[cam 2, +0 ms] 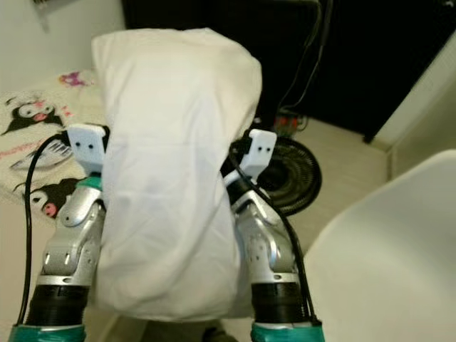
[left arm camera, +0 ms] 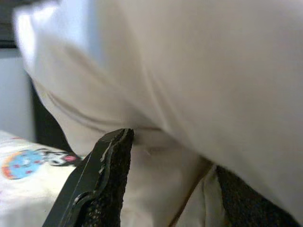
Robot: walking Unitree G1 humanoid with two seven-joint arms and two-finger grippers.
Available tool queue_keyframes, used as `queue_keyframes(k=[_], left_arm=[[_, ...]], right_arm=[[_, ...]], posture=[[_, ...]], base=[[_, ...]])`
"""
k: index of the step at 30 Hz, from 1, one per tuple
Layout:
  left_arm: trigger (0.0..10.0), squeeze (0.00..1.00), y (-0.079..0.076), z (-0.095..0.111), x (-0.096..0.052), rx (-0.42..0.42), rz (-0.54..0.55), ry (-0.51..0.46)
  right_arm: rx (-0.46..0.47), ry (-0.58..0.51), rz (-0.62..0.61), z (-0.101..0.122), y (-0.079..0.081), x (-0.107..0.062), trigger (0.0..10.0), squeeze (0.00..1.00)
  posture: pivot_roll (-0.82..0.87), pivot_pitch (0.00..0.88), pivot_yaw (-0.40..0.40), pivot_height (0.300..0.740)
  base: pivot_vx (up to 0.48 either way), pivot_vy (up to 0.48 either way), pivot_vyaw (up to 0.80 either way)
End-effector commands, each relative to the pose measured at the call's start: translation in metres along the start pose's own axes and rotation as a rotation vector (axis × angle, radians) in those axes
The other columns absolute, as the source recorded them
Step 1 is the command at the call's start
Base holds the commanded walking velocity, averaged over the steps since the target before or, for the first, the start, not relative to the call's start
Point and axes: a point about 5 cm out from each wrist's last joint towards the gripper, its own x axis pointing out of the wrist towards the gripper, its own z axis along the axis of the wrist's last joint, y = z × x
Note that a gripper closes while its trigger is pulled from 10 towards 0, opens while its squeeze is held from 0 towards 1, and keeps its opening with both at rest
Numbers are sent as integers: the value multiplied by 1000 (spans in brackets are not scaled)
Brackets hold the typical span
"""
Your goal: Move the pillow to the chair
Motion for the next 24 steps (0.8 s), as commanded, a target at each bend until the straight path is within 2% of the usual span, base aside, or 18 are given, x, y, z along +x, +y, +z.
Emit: queue_keyframes(k=[1,24], left_arm=[[10000,0,-31,6,6,-21,-147,-28],[10000,0,-32,5,6,-39,-147,-28]], right_arm=[[55,-1,149,-5,38,12,10000,0],[49,3,160,-4,39,12,10000,0]], posture=[[23,21,33,740],[16,0,24,740]], base=[[0,0,-800],[0,0,-800]])
